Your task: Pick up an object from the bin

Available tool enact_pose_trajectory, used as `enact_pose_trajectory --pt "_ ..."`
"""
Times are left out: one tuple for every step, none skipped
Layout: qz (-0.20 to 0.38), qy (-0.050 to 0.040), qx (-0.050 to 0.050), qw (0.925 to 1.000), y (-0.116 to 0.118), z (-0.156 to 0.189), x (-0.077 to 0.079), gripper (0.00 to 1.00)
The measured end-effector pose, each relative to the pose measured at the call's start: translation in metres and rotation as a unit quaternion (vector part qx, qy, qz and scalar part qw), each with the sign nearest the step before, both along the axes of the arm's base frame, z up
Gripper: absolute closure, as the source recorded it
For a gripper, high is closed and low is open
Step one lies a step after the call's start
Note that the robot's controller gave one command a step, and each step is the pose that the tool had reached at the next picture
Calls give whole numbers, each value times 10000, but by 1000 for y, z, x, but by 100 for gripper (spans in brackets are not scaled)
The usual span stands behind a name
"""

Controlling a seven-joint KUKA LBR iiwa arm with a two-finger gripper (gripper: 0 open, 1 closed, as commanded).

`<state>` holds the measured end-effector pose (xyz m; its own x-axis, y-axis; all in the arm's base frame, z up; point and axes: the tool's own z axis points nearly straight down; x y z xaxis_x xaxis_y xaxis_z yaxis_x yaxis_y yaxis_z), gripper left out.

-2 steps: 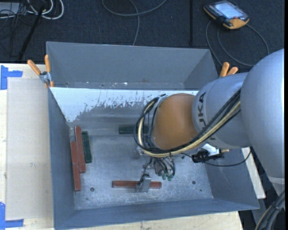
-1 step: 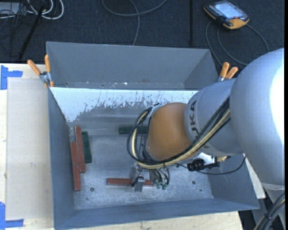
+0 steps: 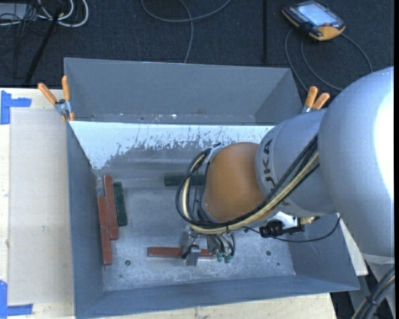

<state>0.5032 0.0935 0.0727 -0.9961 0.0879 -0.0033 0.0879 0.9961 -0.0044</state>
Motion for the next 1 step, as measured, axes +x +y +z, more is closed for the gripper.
enact_pose_trajectory --pt "245 16 22 9997 -4 134 -3 100"
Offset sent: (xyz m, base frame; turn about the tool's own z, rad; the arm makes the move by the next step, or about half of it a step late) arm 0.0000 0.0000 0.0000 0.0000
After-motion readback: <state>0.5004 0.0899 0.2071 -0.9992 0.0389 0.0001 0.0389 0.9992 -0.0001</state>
